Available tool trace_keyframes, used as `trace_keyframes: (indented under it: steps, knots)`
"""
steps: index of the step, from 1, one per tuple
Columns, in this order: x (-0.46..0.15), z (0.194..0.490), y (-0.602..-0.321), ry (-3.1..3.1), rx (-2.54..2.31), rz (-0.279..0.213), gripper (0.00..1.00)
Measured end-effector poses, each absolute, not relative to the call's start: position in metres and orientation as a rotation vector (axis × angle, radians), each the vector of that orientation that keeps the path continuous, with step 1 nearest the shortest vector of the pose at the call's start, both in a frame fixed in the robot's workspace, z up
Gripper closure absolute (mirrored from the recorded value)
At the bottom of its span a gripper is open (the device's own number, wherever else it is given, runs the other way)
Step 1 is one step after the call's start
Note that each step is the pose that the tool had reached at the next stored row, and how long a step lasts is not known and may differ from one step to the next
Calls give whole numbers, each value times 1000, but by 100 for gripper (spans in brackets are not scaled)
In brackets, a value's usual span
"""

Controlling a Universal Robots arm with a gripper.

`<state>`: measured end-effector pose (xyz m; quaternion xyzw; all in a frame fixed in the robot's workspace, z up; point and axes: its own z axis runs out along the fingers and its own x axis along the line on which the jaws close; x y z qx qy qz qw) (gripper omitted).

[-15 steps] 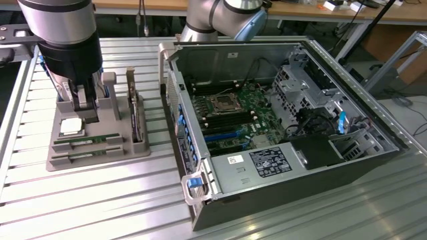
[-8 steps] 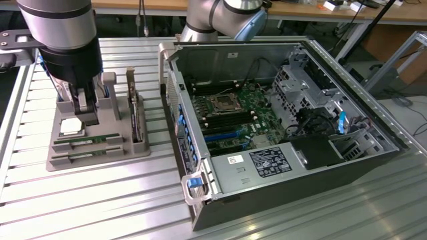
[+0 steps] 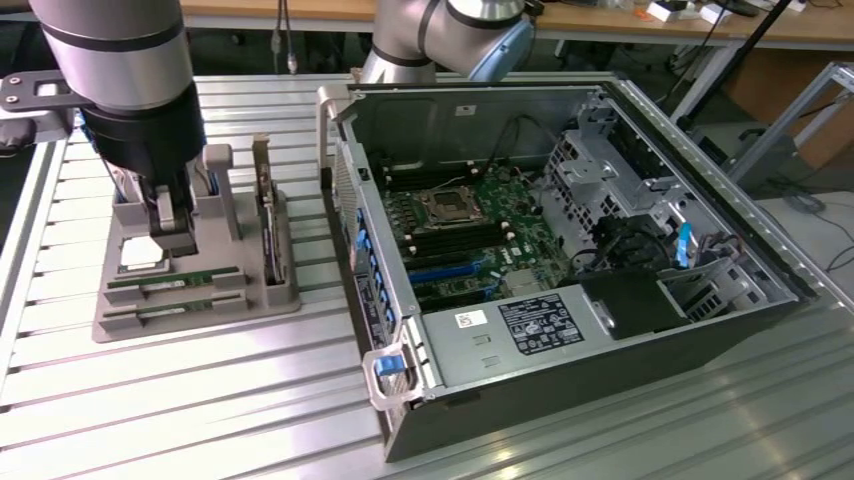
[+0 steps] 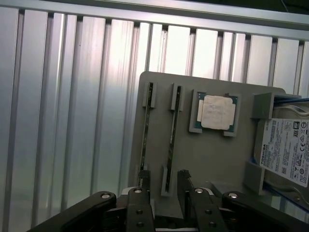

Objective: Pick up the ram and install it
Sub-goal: 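Pick up the ram and move it above insertion slot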

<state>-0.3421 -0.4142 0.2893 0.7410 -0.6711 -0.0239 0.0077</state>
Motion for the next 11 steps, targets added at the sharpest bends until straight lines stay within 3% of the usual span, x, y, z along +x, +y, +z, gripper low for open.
trace_keyframes:
  steps: [11]
  knots:
    - [-343, 281, -414, -2098, 2316, -75, 64]
